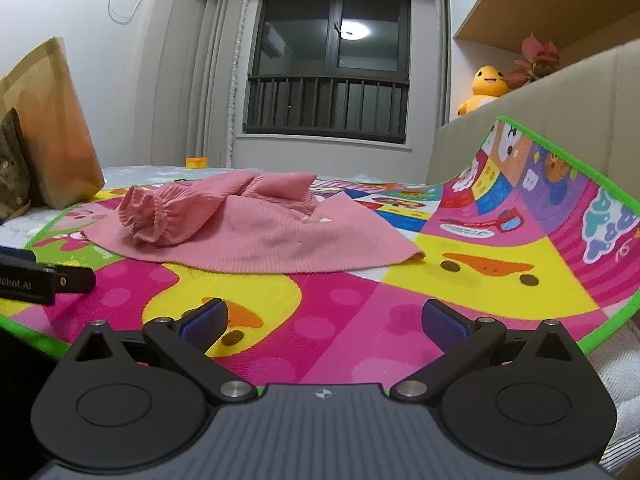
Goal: Fold clothes
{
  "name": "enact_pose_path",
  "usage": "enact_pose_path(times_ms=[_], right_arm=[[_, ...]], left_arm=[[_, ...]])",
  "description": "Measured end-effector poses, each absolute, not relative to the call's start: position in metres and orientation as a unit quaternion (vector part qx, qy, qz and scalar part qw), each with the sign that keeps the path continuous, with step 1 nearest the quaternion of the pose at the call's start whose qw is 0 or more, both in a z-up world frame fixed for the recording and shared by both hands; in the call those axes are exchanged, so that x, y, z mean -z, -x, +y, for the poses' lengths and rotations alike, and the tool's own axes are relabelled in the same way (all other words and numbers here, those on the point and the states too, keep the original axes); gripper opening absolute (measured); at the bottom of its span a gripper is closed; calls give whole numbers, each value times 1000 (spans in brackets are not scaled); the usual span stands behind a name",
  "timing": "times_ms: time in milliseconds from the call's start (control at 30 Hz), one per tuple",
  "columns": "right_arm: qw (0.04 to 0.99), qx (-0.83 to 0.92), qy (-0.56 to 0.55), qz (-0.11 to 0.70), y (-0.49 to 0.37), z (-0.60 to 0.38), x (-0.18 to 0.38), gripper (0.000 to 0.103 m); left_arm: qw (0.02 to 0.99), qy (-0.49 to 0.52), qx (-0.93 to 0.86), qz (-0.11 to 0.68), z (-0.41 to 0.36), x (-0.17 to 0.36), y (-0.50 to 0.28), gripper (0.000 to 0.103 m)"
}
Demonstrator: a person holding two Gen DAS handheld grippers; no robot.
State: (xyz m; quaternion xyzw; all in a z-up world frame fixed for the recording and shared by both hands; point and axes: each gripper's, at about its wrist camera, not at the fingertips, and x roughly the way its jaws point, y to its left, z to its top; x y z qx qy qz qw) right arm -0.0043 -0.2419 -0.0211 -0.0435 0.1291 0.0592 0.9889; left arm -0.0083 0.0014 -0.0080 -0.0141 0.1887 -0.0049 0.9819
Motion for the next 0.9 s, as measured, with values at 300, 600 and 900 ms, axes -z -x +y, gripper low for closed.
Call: enact_pose_path(times_ms=[300, 600, 900], right_arm=[[988, -48, -29, 146, -1, -259, 24, 103], [986, -53, -6, 155, -3, -253, 25, 103], [987, -53, -9, 155, -2, -254, 25, 103]], left_arm=[[980, 9, 2, 199, -3, 12, 3, 103], [980, 10, 2, 200, -3, 12, 3, 103], [980, 11, 3, 199, -2, 13, 3, 103]])
